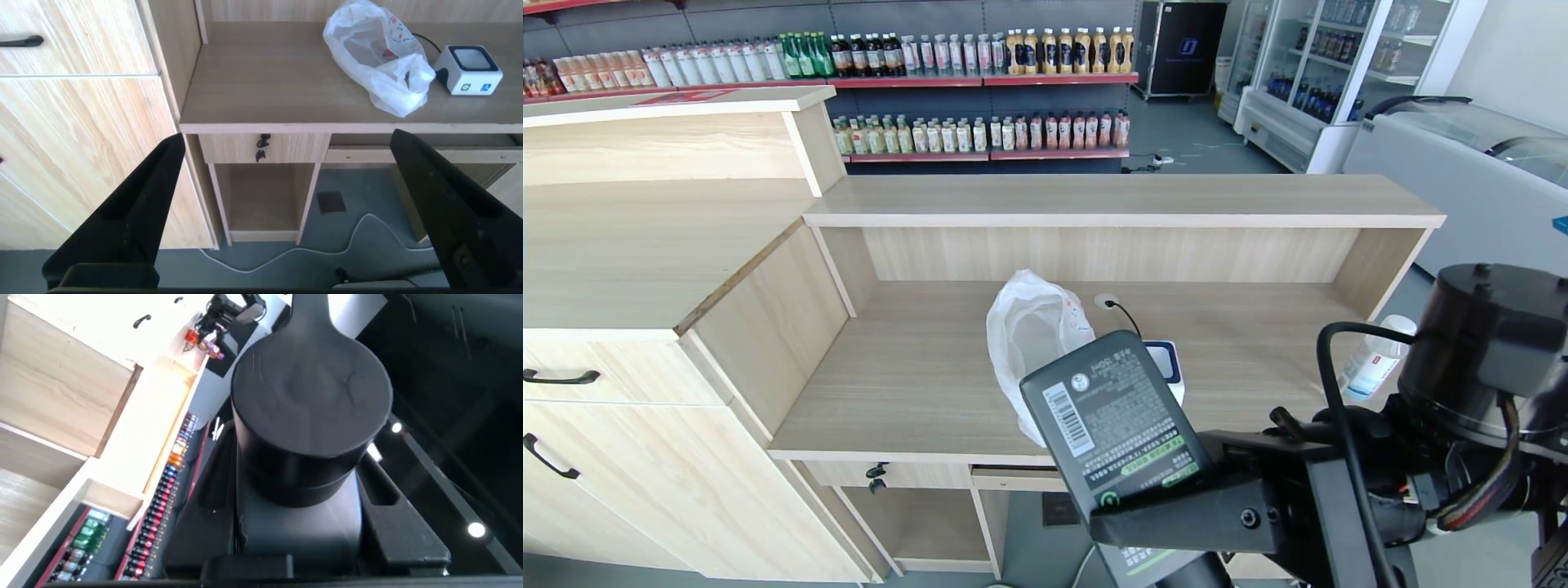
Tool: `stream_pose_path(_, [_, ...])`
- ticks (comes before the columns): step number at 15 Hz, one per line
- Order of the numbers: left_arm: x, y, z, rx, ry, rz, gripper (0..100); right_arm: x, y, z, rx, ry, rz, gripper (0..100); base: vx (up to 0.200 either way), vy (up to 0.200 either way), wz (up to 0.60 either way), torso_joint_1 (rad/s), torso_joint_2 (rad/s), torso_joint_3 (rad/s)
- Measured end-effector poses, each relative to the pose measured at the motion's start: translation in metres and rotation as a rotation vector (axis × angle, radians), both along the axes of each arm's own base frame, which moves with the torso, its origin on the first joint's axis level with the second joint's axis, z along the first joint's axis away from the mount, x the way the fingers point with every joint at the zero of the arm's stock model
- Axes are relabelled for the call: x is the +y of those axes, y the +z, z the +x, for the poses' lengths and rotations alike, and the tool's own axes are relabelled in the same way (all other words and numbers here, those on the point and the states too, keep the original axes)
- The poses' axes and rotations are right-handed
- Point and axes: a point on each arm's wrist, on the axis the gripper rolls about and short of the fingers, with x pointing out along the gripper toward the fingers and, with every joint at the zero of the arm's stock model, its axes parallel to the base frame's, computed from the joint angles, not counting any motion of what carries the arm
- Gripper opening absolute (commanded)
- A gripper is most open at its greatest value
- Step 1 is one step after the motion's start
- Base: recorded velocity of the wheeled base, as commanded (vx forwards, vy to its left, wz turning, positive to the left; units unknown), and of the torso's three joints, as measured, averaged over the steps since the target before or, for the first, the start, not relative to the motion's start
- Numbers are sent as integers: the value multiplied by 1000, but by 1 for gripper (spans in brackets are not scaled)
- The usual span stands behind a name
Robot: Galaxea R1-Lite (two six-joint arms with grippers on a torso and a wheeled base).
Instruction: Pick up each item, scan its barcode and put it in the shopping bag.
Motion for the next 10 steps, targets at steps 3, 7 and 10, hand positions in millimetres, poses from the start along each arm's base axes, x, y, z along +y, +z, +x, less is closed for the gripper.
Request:
stream_pose_path(3, [0,0,0,0,0,0,100,-1,-1,-1,-1,2,-2,0,0,0,0,0,0,0])
stream_pose_path(7, [0,0,0,0,0,0,100,-3,-2,-4,0,2,-4,0,0,0,0,0,0,0])
stream_pose_path(10, [0,0,0,0,0,0,100,-5,-2,-5,1,2,-5,0,0,0,0,0,0,0])
